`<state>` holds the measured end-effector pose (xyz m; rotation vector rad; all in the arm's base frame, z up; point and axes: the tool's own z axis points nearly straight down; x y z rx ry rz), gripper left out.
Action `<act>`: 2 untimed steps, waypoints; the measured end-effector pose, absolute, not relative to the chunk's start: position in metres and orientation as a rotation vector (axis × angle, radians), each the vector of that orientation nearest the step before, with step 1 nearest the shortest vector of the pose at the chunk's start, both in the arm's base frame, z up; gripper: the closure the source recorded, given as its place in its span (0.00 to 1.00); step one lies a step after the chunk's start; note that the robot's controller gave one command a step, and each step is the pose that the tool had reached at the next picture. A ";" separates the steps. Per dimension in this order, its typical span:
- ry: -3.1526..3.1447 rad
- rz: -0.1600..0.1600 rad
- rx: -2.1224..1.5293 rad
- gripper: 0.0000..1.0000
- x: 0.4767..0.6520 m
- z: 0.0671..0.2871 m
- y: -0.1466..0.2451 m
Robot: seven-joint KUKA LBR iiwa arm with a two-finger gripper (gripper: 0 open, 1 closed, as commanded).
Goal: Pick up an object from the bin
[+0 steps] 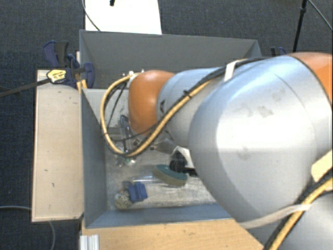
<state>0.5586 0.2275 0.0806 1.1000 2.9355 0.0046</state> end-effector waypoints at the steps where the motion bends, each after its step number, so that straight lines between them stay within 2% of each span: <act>1: 2.941 0.006 1.091 1.00 0.560 0.113 0.227; 2: 2.945 0.006 1.079 1.00 0.561 0.136 0.228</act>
Offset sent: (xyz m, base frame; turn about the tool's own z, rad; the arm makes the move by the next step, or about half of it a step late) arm 0.0000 0.0000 0.0301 0.0000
